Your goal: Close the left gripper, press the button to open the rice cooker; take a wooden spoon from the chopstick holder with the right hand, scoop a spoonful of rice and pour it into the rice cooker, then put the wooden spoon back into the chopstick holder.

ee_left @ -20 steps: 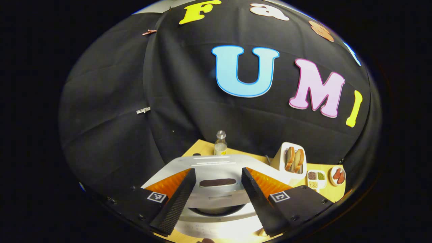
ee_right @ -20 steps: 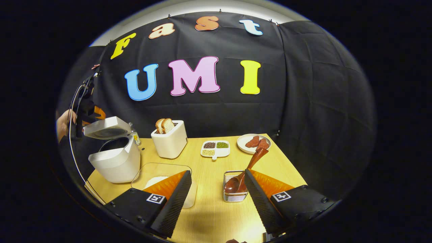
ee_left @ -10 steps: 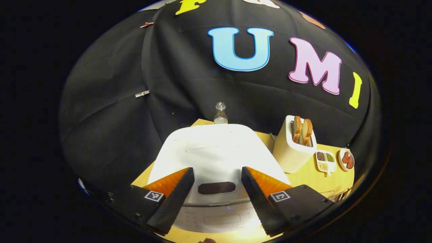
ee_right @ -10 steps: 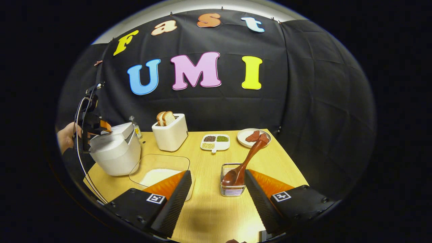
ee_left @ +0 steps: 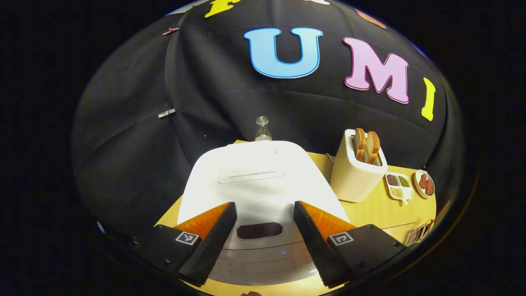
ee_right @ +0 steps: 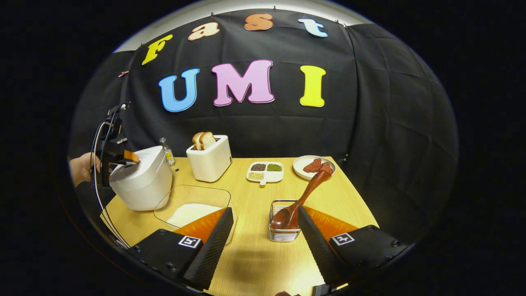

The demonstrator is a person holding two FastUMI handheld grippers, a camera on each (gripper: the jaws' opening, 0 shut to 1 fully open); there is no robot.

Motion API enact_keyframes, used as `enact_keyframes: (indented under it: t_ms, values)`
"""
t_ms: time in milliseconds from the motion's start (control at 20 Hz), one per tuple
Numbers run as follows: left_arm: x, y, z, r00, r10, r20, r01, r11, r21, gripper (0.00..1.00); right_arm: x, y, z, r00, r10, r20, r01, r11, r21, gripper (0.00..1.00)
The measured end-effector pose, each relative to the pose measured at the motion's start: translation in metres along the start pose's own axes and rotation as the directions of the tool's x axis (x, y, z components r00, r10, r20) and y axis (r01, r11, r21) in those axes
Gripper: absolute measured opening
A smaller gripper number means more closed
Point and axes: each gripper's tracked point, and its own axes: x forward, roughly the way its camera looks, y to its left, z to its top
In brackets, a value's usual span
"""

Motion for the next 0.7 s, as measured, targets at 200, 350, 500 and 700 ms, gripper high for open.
enact_keyframes:
  t_ms: [200,350,500,700]
  values:
    - [-0.077,-0.007,0.037,0.981,0.028,0.191,-0.015,0.998,-0.066,0.96,0.015,0.004,0.017,0.997,0.073,0.025,-0.073,0.997,-0.021,0.99]
    - [-0.156,-0.017,0.052,0.947,-0.005,0.320,0.029,0.997,-0.072,0.96,0.021,0.006,0.042,0.989,0.125,0.080,-0.120,0.991,-0.060,0.98]
    - [-0.227,-0.020,0.051,0.916,-0.034,0.400,0.036,0.999,0.003,0.96,0.015,0.005,0.071,0.980,0.130,0.151,-0.119,0.990,-0.075,0.99]
    - [-0.290,-0.034,0.041,0.887,-0.143,0.439,0.147,0.989,0.025,0.96,-0.014,0.001,0.097,0.970,0.056,0.236,-0.036,0.996,-0.085,0.99]
